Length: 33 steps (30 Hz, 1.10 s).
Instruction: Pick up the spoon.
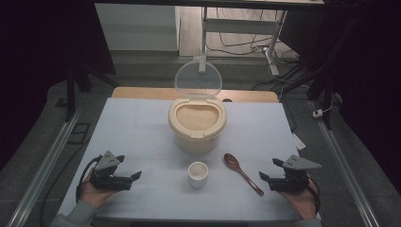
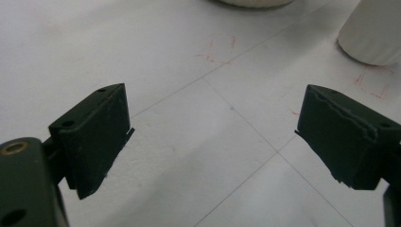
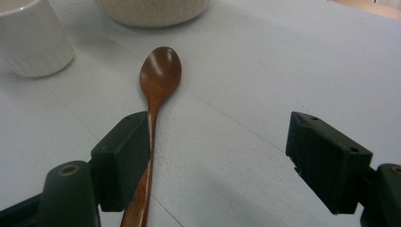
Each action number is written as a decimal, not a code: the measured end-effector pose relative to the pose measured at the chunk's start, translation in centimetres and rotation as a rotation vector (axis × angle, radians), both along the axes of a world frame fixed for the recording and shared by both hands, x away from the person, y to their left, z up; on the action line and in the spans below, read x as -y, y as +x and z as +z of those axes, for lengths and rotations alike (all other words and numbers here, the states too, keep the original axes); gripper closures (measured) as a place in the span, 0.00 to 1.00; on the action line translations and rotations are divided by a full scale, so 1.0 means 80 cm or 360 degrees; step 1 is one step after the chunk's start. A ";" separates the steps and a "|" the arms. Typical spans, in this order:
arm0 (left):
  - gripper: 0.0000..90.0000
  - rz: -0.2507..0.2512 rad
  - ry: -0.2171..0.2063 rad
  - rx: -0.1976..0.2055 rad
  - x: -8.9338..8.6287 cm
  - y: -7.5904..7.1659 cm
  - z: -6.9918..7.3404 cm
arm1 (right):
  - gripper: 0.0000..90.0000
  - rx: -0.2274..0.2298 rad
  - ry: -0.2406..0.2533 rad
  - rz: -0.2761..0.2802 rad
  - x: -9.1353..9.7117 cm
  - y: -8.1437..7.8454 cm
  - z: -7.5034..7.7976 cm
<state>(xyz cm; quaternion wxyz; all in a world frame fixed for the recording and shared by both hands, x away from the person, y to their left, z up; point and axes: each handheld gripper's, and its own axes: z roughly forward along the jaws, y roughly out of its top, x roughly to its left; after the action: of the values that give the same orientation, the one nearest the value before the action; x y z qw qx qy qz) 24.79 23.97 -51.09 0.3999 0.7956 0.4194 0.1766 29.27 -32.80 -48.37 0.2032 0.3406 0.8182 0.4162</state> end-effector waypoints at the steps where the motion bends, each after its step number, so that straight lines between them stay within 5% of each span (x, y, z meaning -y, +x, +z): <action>1: 0.11 -0.0004 0.0003 0.0001 0.000 0.000 0.000 | 0.25 0.0003 0.0001 -0.0004 0.000 0.000 0.001; 10: 0.11 -0.0021 0.0014 0.0027 0.001 -0.001 0.002 | 0.24 0.0035 0.0000 0.0005 -0.003 -0.002 0.005; 24: 0.09 -0.0022 0.0045 0.0038 0.003 0.001 0.001 | 0.27 -0.0024 -0.0016 0.0010 -0.008 -0.002 0.014; 33: 0.06 -0.0032 0.0057 0.0046 0.006 0.003 0.000 | 0.30 -0.0118 -0.0105 0.0031 -0.030 0.002 0.034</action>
<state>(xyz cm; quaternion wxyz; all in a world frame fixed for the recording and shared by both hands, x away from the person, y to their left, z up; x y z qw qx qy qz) 25.03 23.47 -51.07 0.3933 0.8042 0.4024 0.1917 29.44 -30.42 -45.67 0.1796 0.3409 0.8417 0.3782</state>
